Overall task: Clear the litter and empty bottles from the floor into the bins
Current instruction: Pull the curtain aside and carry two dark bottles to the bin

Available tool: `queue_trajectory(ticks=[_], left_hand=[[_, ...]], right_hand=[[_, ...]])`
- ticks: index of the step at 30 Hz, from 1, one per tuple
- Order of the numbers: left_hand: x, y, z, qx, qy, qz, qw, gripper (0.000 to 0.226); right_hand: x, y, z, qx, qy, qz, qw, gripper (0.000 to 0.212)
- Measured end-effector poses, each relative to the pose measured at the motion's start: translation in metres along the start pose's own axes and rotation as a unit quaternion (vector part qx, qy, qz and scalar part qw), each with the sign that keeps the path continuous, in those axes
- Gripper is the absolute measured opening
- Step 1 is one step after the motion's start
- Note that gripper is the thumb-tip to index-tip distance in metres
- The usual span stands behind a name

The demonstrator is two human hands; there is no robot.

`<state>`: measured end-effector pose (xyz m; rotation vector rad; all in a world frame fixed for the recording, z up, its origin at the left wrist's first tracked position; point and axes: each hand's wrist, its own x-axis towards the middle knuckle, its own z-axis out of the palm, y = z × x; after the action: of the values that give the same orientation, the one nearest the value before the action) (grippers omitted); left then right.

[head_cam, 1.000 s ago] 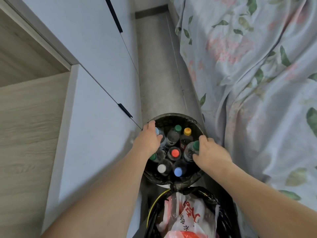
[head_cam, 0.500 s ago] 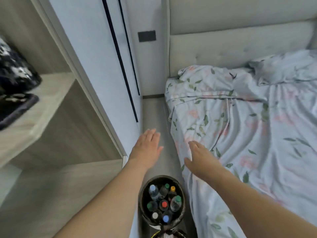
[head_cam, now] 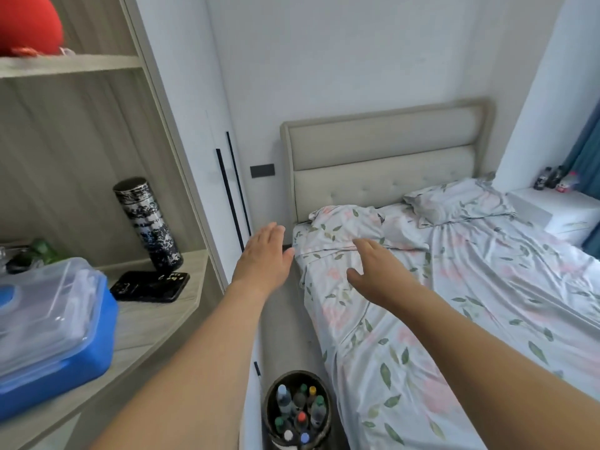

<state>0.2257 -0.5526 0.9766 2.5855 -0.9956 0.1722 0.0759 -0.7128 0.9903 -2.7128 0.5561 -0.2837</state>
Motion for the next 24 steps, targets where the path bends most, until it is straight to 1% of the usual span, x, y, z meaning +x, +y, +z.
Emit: queue_trajectory(ticks=[4, 7, 11, 14, 17, 24], left_hand=[[-0.003, 0.009, -0.001, 0.008, -0.034, 0.035, 0.999, 0.057], [0.008, 0.021, 0.004, -0.006, -0.052, 0.068, 0.996, 0.057], [0.024, 0.055, 0.022, -0.029, -0.076, 0.128, 0.988, 0.057], [0.026, 0.101, 0.04, -0.041, -0.102, 0.182, 0.977, 0.06], [0.017, 0.16, 0.056, -0.063, -0.124, 0.248, 0.959, 0.061], [-0.049, 0.309, 0.08, -0.097, -0.144, 0.393, 0.903, 0.059]], right_hand=[[-0.02, 0.007, -0.013, 0.003, 0.017, 0.044, 0.999, 0.054], [-0.035, 0.016, -0.026, -0.001, 0.026, 0.083, 0.996, 0.056], [-0.062, 0.037, -0.042, -0.006, 0.052, 0.15, 0.987, 0.058], [-0.098, 0.058, -0.054, -0.009, 0.075, 0.204, 0.976, 0.056], [-0.144, 0.086, -0.07, -0.016, 0.09, 0.267, 0.959, 0.058], [-0.28, 0.136, -0.12, -0.023, 0.17, 0.399, 0.901, 0.059]])
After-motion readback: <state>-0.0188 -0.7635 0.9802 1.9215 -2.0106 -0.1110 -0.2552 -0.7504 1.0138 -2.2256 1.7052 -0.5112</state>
